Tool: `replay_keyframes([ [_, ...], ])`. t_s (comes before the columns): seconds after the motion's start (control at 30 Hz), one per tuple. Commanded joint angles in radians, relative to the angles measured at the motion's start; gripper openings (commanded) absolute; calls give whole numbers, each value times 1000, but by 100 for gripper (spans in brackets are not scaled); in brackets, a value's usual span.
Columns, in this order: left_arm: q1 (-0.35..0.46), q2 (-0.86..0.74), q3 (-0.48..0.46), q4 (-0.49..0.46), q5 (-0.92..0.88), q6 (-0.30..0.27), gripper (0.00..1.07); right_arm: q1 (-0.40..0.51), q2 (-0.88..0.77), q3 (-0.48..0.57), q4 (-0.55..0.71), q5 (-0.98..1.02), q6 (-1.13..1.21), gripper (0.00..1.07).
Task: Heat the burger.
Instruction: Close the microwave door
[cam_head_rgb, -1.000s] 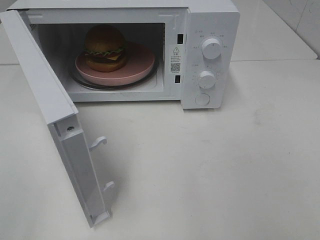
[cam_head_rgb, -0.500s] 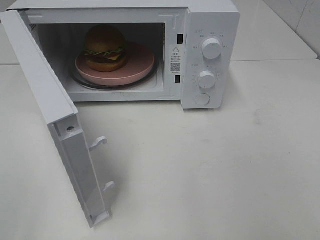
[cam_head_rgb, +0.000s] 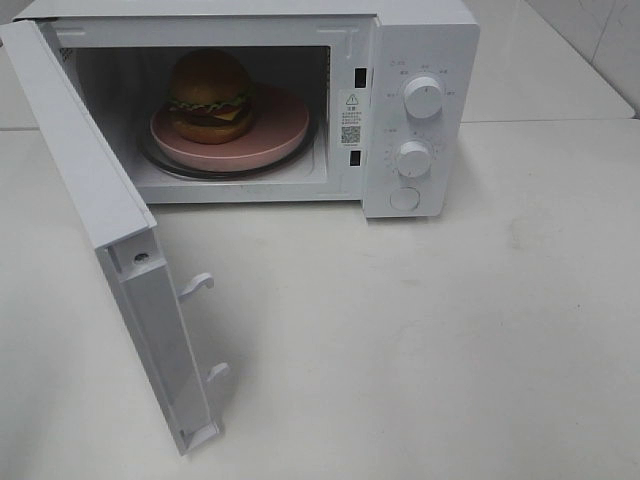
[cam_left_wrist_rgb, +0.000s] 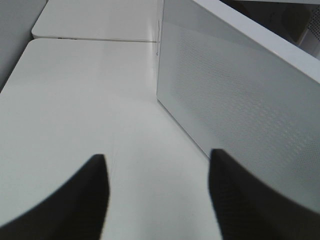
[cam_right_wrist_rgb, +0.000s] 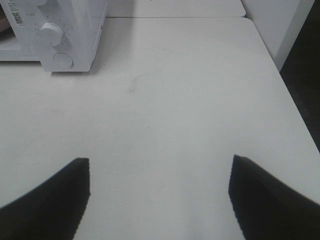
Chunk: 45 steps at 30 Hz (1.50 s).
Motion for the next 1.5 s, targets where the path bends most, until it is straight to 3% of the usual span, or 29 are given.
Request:
replay_keyframes([
  [0.03, -4, 89, -7, -2, -86, 0, 6, -8, -29, 3, 2, -9, -6, 75],
  [0.07, -4, 114, -7, -2, -106, 0, 0, -8, -29, 3, 2, -9, -6, 75],
  [0.27, -4, 204, 37, -16, -279, 59, 0, -8, -29, 3, 2, -9, -6, 75],
  [0.6, -4, 302, 253, -229, -794, 310, 0, -8, -29, 3, 2, -9, -6, 75],
  [0.9, -4, 392, 339, -209, -1059, 309, 0, -8, -29, 3, 2, -9, -6, 75],
  [1.0, -4, 442, 340, -174, -1126, 282, 0, -8, -29, 3, 2, -9, -6, 75],
  [1.07, -4, 522, 340, -37, -1211, 168, 0, -8, -29, 3, 2, -9, -6, 75],
  [1.17, -4, 547, 340, 7, -1230, 125, 0, -8, -29, 3, 2, -9, -6, 75],
  [1.2, -4, 596, 340, 136, -1273, 23, 0, -8, -29, 3, 2, -9, -6, 75],
  [1.23, -4, 617, 340, 191, -1289, -18, 0, -8, -29, 3, 2, -9, -6, 75],
  [1.27, -4, 617, 340, 191, -1289, -18, 0, -8, -29, 3, 2, -9, -6, 75],
  [1.33, -4, 720, 340, 424, -1372, -224, 0, -8, -29, 3, 2, -9, -6, 75],
  [1.37, -4, 720, 340, 424, -1372, -224, 0, -8, -29, 3, 2, -9, -6, 75],
  [1.43, -4, 796, 340, 561, -1467, -335, 0, -8, -29, 3, 2, -9, -6, 75],
  [1.5, -4, 823, 340, 603, -1508, -357, 0, -8, -29, 3, 2, -9, -6, 75],
])
